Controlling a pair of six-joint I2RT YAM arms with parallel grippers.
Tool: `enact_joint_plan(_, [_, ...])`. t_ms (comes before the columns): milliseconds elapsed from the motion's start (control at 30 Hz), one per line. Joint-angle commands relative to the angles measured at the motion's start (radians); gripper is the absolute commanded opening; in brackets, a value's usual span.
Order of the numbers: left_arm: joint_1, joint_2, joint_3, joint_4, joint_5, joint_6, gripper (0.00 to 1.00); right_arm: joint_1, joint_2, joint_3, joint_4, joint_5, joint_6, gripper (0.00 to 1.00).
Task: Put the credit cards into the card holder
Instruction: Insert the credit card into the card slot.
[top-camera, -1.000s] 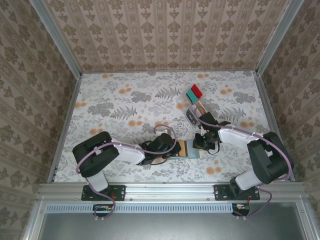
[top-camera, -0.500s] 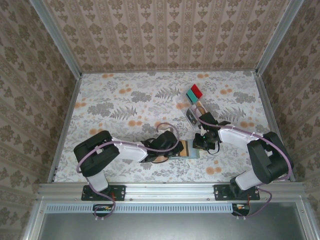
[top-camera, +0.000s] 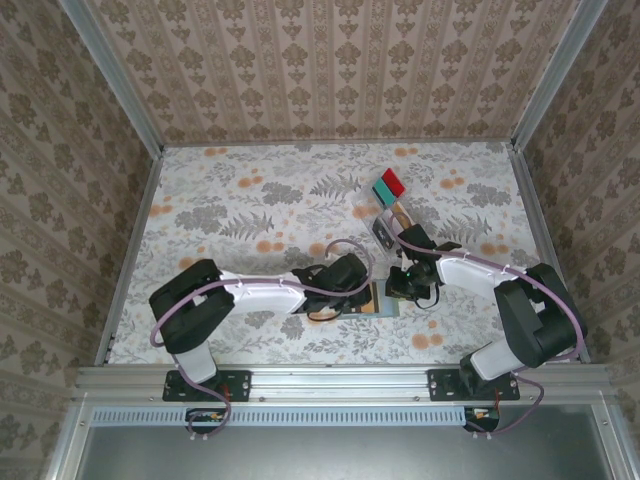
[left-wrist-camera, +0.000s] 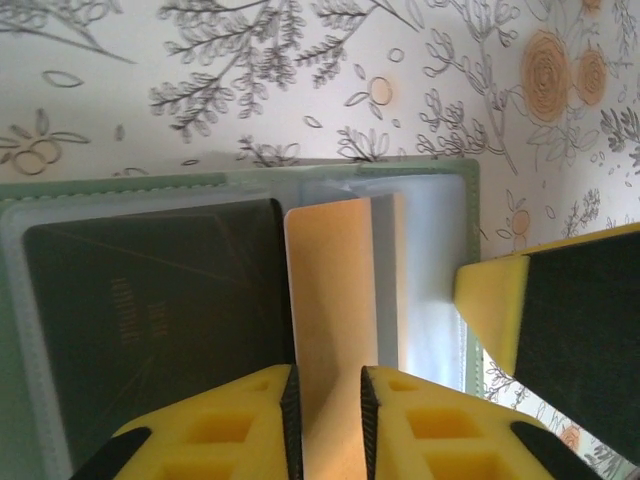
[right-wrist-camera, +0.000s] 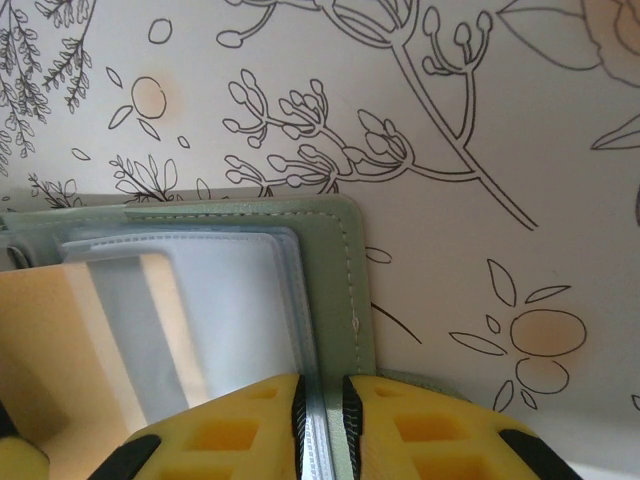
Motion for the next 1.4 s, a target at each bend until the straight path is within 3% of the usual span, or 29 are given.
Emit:
enact_joint_plan(0, [-0.013, 0.045, 0.059, -0.064, 0.019, 0.063, 0.22, 0.007, 0.082, -0.048, 0.040, 0.021, -0.008, 0.21])
enact_joint_plan(233, [-0.015, 0.079, 0.085, -0.049, 0.039, 0.046, 0.23, 0.006, 0.077, -0.051, 0.039, 0.021, -0.006, 0.21])
enact_joint_plan(533, [-0.013, 0.067, 0.043, 0.058, 0.051, 0.006, 0.31, 0.006, 0.074, -0.057, 0.046, 0.015, 0.004, 0.20])
enact_joint_plan(867, [-0.018, 0.109, 0.076, 0.040, 0.075, -0.021, 0.37, 0.006, 0.064, -0.092, 0.112, -0.047, 0.057, 0.16])
enact_joint_plan(1167, [-0.018, 0.124, 0.045, 0.140, 0.103, -0.083, 0.40, 0.004, 0.032, -0.116, 0.165, -0.098, 0.127, 0.16])
enact_joint_plan(1367, [-0.020, 0.073, 0.027, 0.053, 0.033, -0.078, 0.40, -0.008, -0.025, -0.108, 0.106, -0.037, 0.114, 0.18])
